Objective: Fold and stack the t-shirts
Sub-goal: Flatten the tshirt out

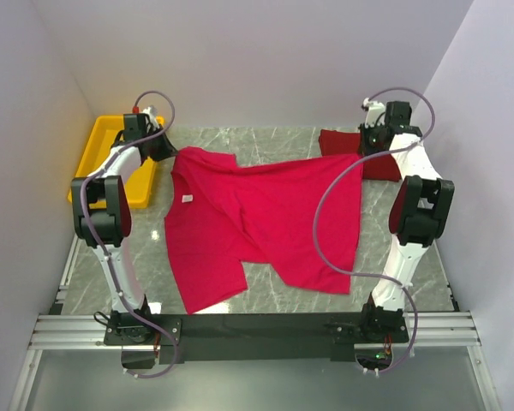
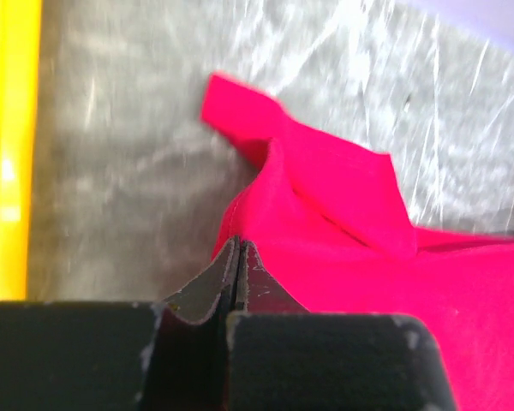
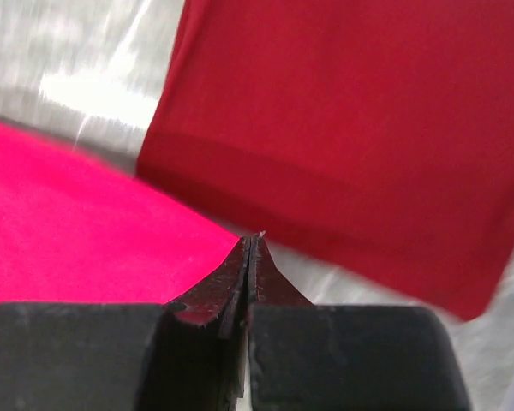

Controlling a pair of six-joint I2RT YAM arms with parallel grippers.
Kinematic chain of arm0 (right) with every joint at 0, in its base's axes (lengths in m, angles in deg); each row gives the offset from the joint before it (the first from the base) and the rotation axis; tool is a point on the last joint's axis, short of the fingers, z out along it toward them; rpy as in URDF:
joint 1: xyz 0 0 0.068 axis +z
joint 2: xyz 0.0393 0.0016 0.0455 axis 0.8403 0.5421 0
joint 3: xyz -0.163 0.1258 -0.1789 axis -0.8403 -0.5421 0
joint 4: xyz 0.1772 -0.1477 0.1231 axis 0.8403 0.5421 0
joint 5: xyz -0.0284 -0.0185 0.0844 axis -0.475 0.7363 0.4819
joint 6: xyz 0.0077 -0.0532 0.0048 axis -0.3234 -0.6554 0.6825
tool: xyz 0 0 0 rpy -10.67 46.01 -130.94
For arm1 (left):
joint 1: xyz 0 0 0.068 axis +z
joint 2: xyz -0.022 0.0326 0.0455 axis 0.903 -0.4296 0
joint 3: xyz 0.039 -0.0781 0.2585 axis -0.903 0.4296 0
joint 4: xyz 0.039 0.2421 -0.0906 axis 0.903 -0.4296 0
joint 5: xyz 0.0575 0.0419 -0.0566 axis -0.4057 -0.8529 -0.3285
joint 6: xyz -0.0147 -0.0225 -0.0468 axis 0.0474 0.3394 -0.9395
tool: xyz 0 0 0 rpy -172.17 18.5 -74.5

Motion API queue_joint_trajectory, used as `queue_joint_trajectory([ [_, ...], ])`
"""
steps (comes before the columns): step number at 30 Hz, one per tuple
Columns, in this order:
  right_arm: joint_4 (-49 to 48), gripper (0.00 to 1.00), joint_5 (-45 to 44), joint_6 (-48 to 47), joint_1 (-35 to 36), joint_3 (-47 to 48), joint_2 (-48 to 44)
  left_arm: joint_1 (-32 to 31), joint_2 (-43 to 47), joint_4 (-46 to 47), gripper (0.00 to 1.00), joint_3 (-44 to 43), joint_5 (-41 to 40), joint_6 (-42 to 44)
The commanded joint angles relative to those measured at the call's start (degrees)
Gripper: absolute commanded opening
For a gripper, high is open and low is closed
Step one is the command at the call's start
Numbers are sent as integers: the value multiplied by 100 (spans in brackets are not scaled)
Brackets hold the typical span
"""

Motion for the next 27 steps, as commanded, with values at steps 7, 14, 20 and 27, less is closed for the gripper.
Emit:
queue_joint_trajectory([
  [7, -625, 0, -869, 393, 19, 1058, 720, 9, -897, -3, 1, -1227, -189, -187],
  [14, -433, 60, -273, 8, 54, 395, -165, -17, -433, 224, 52, -1369, 13, -99],
  [20, 1235, 62, 1395, -2757, 63, -1628, -1923, -52, 1060, -117, 59, -510, 137, 261],
  [27, 2890, 61, 1075, -5643, 273, -4186, -3646, -52, 3711, -1146, 59, 3149, -355, -475],
])
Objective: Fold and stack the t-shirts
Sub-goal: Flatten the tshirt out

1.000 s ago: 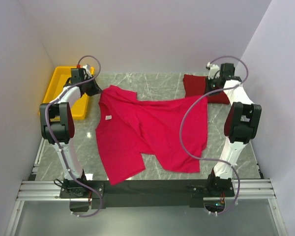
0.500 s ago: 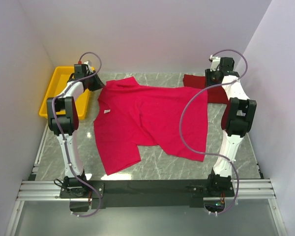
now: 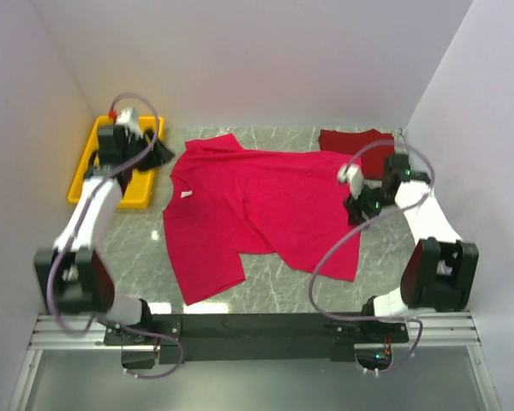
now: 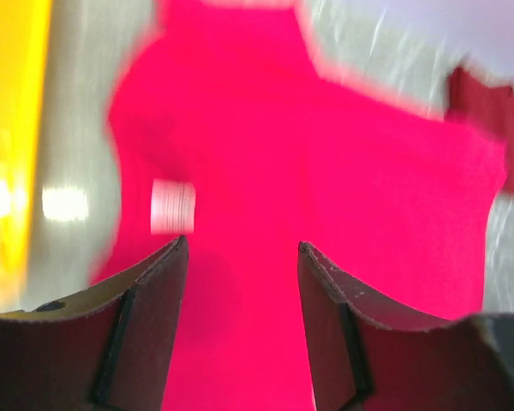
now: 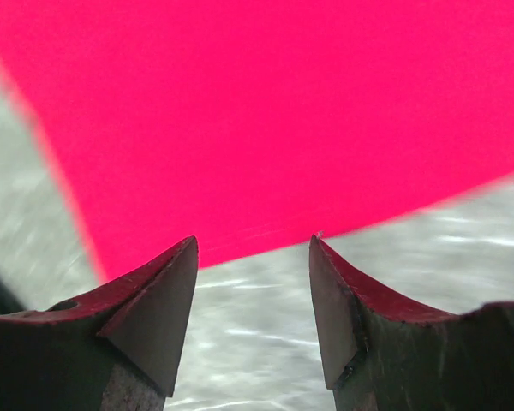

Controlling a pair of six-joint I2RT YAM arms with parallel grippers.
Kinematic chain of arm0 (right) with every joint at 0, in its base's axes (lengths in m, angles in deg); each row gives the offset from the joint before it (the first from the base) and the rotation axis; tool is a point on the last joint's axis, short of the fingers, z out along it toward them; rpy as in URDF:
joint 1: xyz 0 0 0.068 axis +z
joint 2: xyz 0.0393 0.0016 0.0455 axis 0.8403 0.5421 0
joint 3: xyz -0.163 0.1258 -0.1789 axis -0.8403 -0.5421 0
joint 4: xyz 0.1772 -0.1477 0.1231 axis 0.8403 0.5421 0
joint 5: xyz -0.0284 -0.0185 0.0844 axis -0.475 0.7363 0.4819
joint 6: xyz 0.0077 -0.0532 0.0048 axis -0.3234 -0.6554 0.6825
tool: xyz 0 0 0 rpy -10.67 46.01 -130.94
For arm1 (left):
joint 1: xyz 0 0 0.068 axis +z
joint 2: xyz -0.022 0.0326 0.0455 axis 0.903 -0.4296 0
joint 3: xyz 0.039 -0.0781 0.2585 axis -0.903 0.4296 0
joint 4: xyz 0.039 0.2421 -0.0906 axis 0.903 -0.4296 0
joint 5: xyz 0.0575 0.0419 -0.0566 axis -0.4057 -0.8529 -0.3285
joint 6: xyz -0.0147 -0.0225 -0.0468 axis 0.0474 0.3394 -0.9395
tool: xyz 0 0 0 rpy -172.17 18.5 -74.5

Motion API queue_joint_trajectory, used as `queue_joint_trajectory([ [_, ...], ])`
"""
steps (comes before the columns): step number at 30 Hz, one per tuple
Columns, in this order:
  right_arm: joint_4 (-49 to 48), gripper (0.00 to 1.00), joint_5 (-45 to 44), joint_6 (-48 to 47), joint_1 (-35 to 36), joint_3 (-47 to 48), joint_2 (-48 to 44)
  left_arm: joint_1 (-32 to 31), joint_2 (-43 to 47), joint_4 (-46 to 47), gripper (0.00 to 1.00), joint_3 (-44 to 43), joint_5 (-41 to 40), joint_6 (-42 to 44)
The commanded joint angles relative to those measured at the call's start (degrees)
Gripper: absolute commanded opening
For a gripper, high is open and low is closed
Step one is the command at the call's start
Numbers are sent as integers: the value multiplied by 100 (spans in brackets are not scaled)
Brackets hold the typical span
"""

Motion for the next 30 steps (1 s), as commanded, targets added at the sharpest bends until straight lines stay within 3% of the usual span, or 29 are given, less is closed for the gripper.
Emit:
queue_joint_trajectory([
  [1, 921, 61, -139, -1656, 195, -1150, -726, -11, 817, -857, 59, 1789, -320, -590],
  [6, 185, 61, -1087, -1499, 983, -2234, -1467, -11, 1847, -683, 59, 3749, -637, -1777],
  [9, -247, 60, -1423, -1305, 1345, -2700, -1494, -2, 1857, -454, 60, 4077, -743, -2226],
  [17, -485, 58, -1722, -1173, 1776, -3061, -1476, -11, 786, -111, 60, 3868, -927, -2508],
  [22, -652, 57, -1871, -1033, 2234, -3439, -1652, -11, 661, -120, 56, 3788, -1112, -2368],
  [25, -837, 50, -1951, -813, 2410, -3528, -1521, -2, 600, -146, 41, 3771, -1051, -2271],
  [26, -846, 43, -1942, -708, 2427, -3519, -1425, -11, 643, -155, 28, 3797, -981, -2218],
  [30, -890, 23, -2056, -646, 2454, -3536, -1388, -11, 1020, -383, 1, 3858, -962, -2121],
])
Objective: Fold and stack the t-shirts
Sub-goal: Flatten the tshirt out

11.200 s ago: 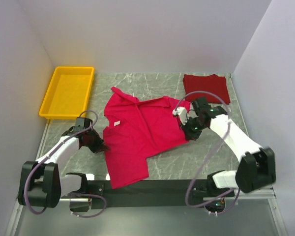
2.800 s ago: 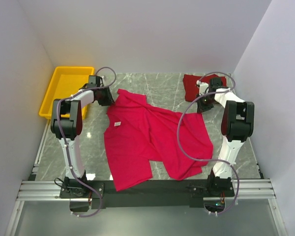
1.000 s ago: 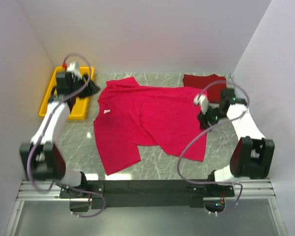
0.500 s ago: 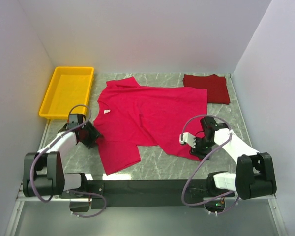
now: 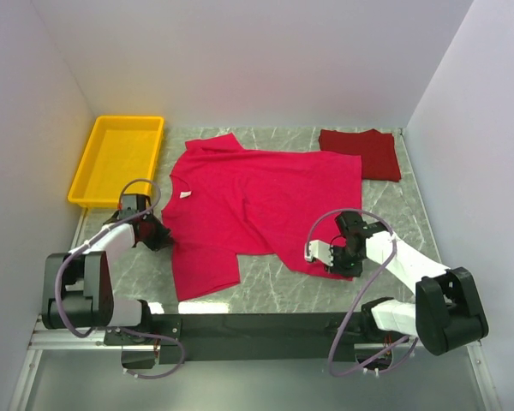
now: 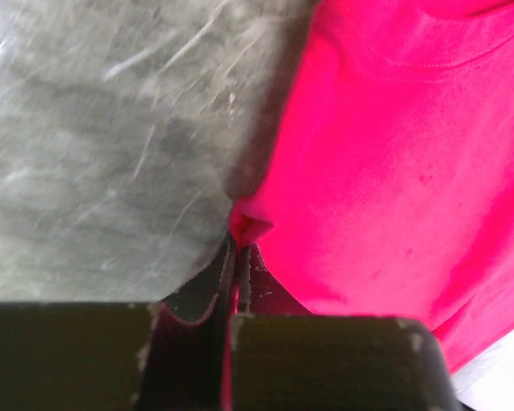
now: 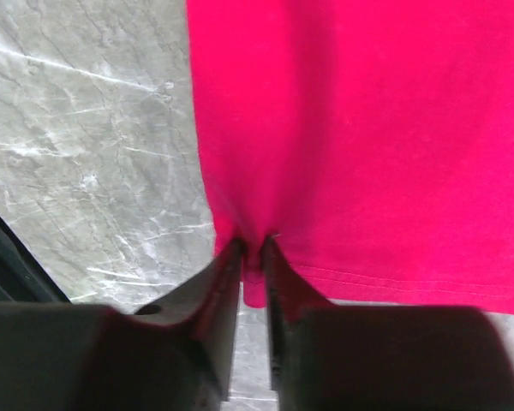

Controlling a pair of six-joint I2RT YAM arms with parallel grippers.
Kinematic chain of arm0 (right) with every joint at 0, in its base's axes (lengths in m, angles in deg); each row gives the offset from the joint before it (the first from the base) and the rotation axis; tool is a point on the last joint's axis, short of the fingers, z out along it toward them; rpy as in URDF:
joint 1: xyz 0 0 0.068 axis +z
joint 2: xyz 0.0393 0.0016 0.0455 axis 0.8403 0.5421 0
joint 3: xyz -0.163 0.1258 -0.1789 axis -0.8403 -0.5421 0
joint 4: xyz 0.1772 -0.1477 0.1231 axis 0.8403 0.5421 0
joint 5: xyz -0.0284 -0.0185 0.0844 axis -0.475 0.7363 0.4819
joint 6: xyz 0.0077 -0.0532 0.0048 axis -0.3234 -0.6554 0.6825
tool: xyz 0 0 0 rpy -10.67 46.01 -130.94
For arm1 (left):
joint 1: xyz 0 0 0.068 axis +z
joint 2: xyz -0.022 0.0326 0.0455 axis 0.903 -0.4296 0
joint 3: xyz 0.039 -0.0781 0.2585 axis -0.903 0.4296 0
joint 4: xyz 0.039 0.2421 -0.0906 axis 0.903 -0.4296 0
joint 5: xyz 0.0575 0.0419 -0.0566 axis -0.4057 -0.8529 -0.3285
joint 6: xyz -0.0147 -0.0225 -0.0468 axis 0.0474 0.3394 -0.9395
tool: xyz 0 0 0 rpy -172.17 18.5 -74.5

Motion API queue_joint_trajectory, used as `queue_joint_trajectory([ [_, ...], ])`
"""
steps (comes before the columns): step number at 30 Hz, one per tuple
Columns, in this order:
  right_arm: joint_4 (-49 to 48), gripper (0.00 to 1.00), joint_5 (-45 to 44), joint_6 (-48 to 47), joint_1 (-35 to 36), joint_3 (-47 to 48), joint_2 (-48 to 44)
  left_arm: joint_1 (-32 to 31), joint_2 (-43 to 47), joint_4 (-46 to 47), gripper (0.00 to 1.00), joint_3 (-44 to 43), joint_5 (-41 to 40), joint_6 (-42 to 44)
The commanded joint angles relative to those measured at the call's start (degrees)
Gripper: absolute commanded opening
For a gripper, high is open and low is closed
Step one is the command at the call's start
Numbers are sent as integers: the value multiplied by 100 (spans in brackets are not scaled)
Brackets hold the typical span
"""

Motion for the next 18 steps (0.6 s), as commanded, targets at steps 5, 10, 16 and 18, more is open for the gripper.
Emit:
queue_joint_trajectory([
  [5, 188, 6, -297, -434, 28, -225, -326, -13, 853, -931, 0, -30, -58, 159],
  [10, 1121, 2, -551, -1455, -191, -348, -1319, 13, 1363, -1706, 0, -145, 136, -70],
  [16, 1640, 0, -904, -2255, -823, -261, -1496, 119, 1785, -2498, 0, -241, -127, 35],
  [18, 1606, 0, -1079, -2492, -1236, -217, -1425, 136, 1803, -2612, 0, -338, -171, 44],
])
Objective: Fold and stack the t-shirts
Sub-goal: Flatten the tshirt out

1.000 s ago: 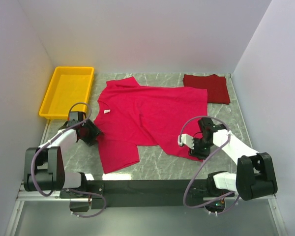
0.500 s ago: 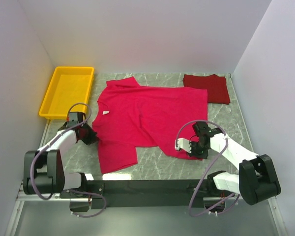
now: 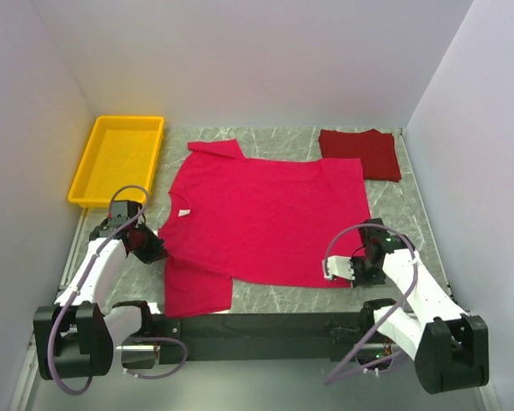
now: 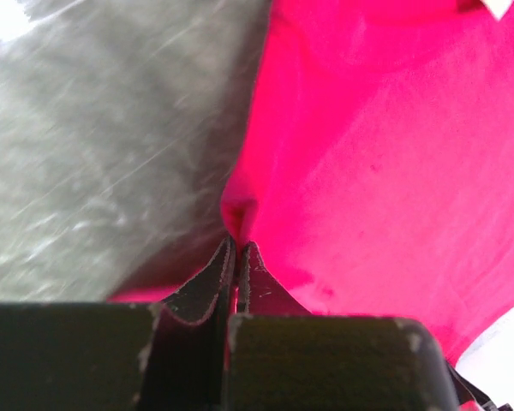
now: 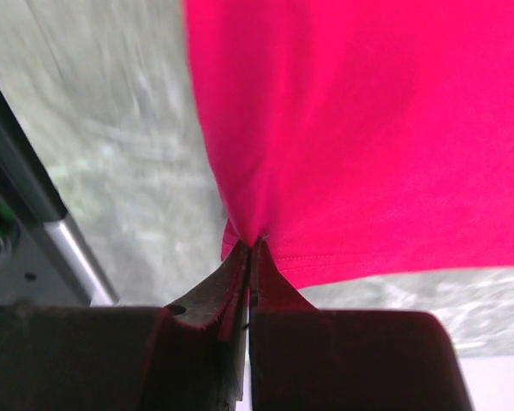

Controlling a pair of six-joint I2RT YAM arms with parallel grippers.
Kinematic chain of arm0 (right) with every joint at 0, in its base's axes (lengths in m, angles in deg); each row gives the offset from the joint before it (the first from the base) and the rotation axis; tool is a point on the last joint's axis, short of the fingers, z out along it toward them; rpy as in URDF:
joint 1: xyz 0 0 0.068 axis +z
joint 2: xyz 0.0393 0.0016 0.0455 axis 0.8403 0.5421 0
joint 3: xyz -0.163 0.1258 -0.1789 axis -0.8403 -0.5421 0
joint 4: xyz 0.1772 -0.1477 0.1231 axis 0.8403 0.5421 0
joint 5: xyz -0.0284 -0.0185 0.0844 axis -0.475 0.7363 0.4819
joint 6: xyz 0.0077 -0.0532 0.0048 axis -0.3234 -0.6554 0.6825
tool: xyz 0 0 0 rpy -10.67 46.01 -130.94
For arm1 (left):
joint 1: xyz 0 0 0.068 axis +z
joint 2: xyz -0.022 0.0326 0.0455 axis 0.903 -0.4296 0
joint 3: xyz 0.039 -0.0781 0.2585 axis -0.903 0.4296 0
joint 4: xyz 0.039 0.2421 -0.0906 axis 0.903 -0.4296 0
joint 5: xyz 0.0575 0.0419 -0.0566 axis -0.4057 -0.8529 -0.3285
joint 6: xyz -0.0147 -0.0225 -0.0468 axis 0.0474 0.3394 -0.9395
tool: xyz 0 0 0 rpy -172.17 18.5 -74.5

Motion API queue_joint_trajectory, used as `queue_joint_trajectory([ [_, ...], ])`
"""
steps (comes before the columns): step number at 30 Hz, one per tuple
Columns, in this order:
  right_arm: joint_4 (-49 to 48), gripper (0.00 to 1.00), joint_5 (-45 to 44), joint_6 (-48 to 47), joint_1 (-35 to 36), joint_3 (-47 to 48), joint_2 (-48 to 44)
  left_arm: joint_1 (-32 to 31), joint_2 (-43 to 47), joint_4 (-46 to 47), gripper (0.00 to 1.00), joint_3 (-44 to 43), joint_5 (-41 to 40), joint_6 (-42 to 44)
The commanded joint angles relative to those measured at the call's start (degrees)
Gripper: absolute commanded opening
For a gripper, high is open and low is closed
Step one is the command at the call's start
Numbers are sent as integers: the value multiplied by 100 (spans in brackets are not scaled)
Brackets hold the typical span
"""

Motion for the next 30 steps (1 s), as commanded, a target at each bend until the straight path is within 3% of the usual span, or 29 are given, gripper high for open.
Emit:
queue_joint_trajectory([
  [1, 454, 0, -430, -707, -536, 109, 91, 71, 85, -645, 0, -342, -256, 77],
  [5, 454, 0, -519, -1059, -1125, 188, 197, 176, 138, -1015, 0, -641, -372, 296],
  [9, 279, 33, -309, -928, -1275, 328, 127, 194, 138, -1217, 3, -703, 50, 507],
  [10, 226, 42, -134, -858, -1327, 407, 127, 194, 199, -1278, 9, -738, 163, 612],
  [11, 260, 45, -2, -814, -1406, 669, 162, 194, 260, -1409, 34, -843, 339, 665],
  [13, 357, 51, 506, -761, -1722, 987, 215, 185, 627, -1586, 51, -1184, 375, 753],
  [14, 348, 51, 666, -708, -1837, 1275, 293, 185, 761, -1726, 69, -1334, 358, 789],
  [17, -53, 52, 1342, -157, -2145, 1707, 617, 194, 1139, -1797, 83, -1844, 69, 938],
  [20, -1266, 51, 1825, 1721, -2189, 2216, 1519, 194, 1158, -1002, 84, -1820, 154, 982],
  [24, -2164, 52, 2478, 4559, -2260, 3578, 3235, 185, 194, 2305, 81, -1362, 1243, 1078],
  [25, -2348, 53, 2539, 5479, -2260, 3885, 3899, 133, -592, 2620, 79, -1597, 1350, 1140],
  [27, -2560, 53, 2558, 6319, -2286, 4782, 4466, 36, -1501, 2965, 77, -2150, 1456, 1612],
  [28, -2639, 53, 2549, 6976, -2286, 5063, 4991, -103, -2402, 2862, 77, -2928, 1317, 1815],
  [30, -2526, 53, 2479, 7367, -2277, 6047, 5512, -227, -3529, 2607, 76, -3740, 1132, 2342],
])
